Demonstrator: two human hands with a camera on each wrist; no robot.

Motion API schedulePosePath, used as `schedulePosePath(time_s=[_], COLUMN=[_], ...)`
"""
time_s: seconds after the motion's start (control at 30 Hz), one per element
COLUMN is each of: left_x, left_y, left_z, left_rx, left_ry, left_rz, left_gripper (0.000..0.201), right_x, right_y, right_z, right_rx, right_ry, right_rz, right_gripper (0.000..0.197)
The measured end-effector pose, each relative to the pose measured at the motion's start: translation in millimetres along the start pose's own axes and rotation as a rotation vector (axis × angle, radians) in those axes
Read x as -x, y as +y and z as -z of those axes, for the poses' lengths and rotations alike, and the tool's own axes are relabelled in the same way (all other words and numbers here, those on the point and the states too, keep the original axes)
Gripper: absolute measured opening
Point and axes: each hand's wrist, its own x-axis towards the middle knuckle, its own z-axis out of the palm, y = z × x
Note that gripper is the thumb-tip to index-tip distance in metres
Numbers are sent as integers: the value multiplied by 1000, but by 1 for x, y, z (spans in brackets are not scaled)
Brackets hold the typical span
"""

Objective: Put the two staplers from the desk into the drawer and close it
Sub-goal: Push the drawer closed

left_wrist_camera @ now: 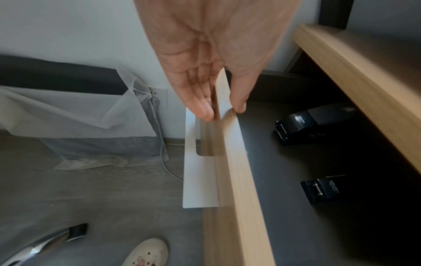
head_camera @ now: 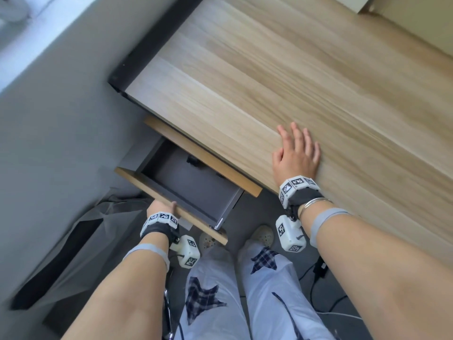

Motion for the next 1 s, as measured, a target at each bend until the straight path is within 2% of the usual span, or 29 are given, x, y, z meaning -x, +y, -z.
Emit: schedulePosePath(time_s=[0.2, 0.4, 0.6, 0.73, 0.83, 1.0], left_x=[-14, 0, 6, 1, 1, 5], left_y=[37, 75, 100, 105, 108, 115], left_z=[-9, -15, -20, -23, -28, -31], left_rx=[244, 494, 673, 664, 629, 654], left_ry=[-43, -138, -225, -241, -197, -189], left_rz=[-102, -211, -239, -212, -216, -224], left_gripper=[47, 64, 69, 85, 76, 75], right_x=[-1, -1, -2, -2, -2, -3], right_y=[-1, -1, 0, -1, 0, -2], right_z=[0, 1, 1, 0, 1, 1], right_rx=[-1, 7, 7, 2, -14, -24], right_ry=[20, 9, -9, -3, -19, -19], right_rz=[4, 0, -4, -3, -7, -9], right_gripper=[57, 58, 58, 58, 58, 60])
